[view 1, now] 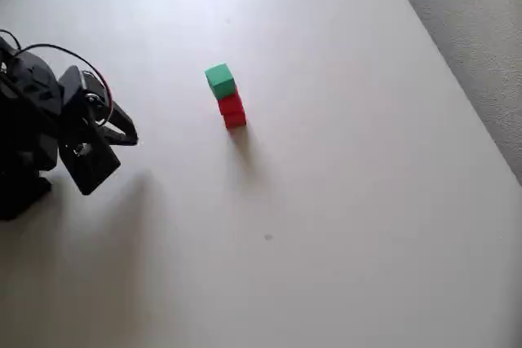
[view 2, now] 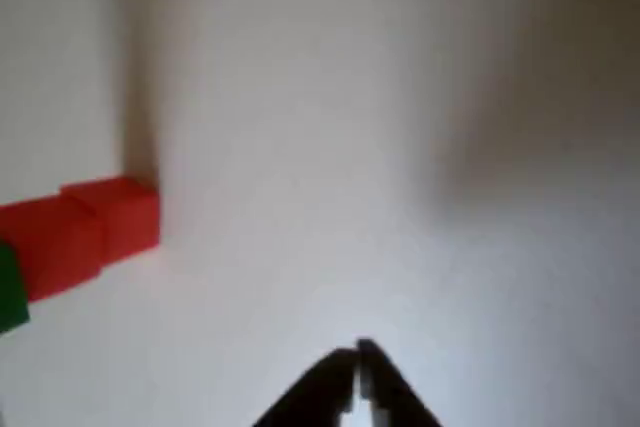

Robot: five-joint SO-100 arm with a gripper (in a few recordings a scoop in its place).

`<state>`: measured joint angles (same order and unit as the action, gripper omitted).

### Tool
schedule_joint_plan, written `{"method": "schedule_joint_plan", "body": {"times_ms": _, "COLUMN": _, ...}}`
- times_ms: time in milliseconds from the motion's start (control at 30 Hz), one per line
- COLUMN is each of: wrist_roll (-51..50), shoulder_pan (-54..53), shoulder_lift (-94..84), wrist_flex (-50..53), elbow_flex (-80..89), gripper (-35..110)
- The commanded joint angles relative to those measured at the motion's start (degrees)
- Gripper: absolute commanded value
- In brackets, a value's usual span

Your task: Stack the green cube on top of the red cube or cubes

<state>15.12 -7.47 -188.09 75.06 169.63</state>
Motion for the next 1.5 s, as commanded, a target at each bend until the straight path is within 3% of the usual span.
{"method": "schedule_joint_plan", "body": {"times_ms": 0, "wrist_roll": -0.09, "shoulder_pan": -0.09, "shoulder_lift": -0.62, "wrist_flex": -0.97, "elbow_flex": 0.0, "gripper": -2}}
{"method": "schedule_joint_plan", "body": {"times_ms": 233, "wrist_roll": -0.53, "shoulder_pan": -0.44, "shoulder_lift": -0.62, "wrist_flex": -0.97, "elbow_flex": 0.09, "gripper": 5}}
{"method": "schedule_joint_plan", "body": {"times_ms": 1467, "wrist_roll": -0.18, "shoulder_pan": -0.09, "shoulder_lift": -0.62, "wrist_flex": -0.97, "elbow_flex": 0.09, "gripper": -2}}
